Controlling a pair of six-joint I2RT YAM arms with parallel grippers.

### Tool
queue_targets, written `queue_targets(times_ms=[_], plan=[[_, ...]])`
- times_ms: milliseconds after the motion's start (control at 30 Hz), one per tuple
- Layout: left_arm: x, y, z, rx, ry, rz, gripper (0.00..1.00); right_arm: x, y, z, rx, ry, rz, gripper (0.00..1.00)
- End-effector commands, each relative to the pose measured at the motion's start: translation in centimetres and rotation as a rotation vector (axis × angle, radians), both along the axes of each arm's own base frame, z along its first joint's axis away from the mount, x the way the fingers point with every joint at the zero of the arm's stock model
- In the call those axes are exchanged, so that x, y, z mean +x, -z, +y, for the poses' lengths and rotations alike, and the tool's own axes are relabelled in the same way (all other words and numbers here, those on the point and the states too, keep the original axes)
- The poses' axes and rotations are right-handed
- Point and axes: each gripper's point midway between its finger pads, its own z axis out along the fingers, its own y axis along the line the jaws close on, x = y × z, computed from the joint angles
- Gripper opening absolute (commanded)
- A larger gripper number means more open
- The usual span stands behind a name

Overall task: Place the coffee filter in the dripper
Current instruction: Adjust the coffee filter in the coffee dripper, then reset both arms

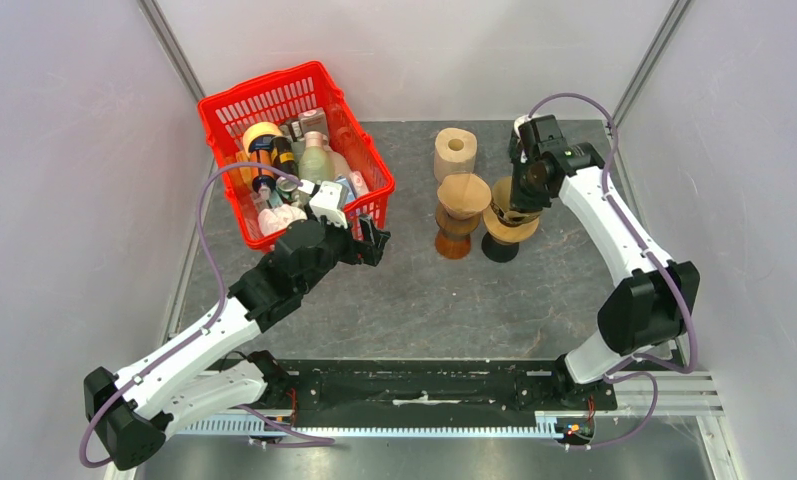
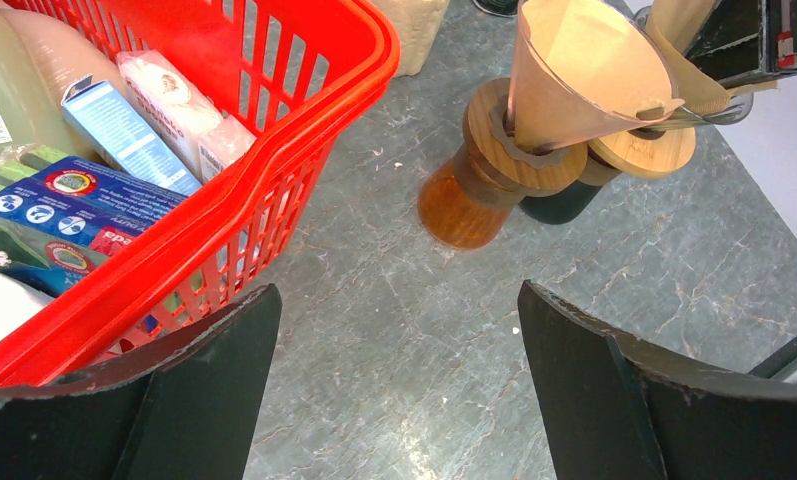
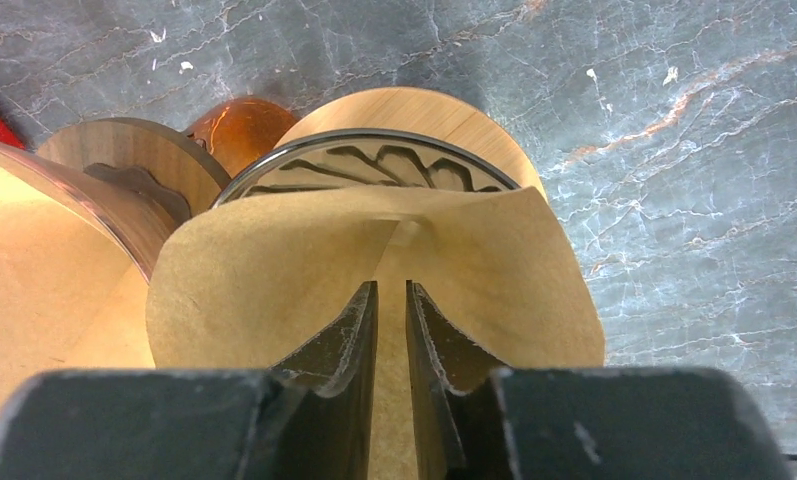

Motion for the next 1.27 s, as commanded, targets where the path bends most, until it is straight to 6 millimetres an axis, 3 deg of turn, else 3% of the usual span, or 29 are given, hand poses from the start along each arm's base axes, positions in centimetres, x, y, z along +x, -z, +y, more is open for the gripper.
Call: queue_targets(times_ms=[0, 167, 300, 467, 567, 600, 733, 833, 1033, 1233], plan=[[0.4, -1.3, 0.4, -0.008, -0.015, -0.051, 0.95, 0.0, -2.7, -0.2, 0.013, 0.003, -0.063, 0.24], [0.4, -1.2, 0.3, -0.008, -0.013, -0.050, 0.95, 0.1, -4.5, -0.8, -0.010, 0.014, -0.112, 0.31], [0.4, -1.3, 0.3, -0.011, -0.013, -0.052, 0.95, 0.3, -7.7, -1.5, -0.017, 0.049, -0.216, 0.36], [0.2, -1.5, 0.5, -0.015, -0.015, -0.057, 0.95, -0.5, -12.7, -3.0, 0.016, 0.139, -0.464, 0.69], [0.2, -1.8, 0.9, -0.019, -0.033, -0.068, 0.95, -2.3, -14.9, -5.2, 0.007, 0.238, -0.615, 0.95], [0.2, -1.8, 1.1, -0.018, -0.036, -0.073, 0.95, -3.2, -15.5, -6.4, -0.002, 0.298, -0.670, 0.97], [0.2, -2.3, 1.9, -0.020, -0.070, -0.078, 0.95, -7.6, -16.0, -11.5, -0.042, 0.579, -0.832, 0.97], [0.1, -2.9, 2.4, -0.045, -0.098, -0.086, 0.95, -11.1, -15.8, -13.8, -0.037, 0.690, -0.908, 0.97], [-0.1, -3.3, 3.4, -0.062, -0.145, -0.074, 0.95, -14.0, -14.7, -14.5, -0.014, 0.695, -0.953, 0.97], [-0.7, -3.2, 4.0, -0.069, -0.157, -0.056, 0.95, -14.0, -15.4, -13.9, 0.025, 0.643, -0.998, 0.97]])
